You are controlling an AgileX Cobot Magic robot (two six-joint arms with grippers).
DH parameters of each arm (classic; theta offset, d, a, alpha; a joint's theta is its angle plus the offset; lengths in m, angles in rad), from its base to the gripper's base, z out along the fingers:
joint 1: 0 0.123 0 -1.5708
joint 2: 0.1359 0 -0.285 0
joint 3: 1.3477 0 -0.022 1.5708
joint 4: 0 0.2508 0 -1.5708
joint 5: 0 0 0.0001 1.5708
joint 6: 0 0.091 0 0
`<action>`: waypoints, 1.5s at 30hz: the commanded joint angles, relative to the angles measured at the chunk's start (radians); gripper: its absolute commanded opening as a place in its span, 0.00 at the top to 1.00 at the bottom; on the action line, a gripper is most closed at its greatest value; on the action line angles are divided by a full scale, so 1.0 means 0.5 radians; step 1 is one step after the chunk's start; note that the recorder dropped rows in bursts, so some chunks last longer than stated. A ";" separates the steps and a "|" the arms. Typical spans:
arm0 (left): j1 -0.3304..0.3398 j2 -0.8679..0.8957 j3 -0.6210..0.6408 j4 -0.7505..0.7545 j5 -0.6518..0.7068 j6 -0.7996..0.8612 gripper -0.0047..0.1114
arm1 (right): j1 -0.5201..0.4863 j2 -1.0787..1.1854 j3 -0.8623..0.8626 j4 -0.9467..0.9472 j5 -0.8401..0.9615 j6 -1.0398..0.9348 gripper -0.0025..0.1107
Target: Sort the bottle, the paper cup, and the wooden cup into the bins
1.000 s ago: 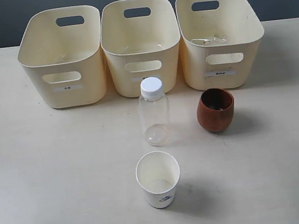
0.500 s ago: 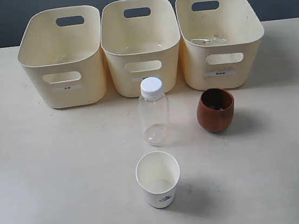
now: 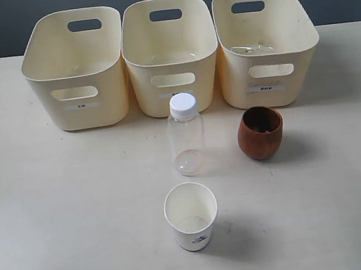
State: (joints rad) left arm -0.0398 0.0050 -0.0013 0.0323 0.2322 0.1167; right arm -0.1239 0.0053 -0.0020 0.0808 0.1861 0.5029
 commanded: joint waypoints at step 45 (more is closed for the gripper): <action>-0.006 -0.010 0.003 0.014 -0.005 -0.004 0.96 | 1.031 2.131 -1.029 -0.162 -0.548 -0.346 0.98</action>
State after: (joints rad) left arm -0.0398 0.0050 -0.0013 0.0342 0.2322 0.1167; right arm 0.3885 1.0559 -0.5097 0.0208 -0.0656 0.3359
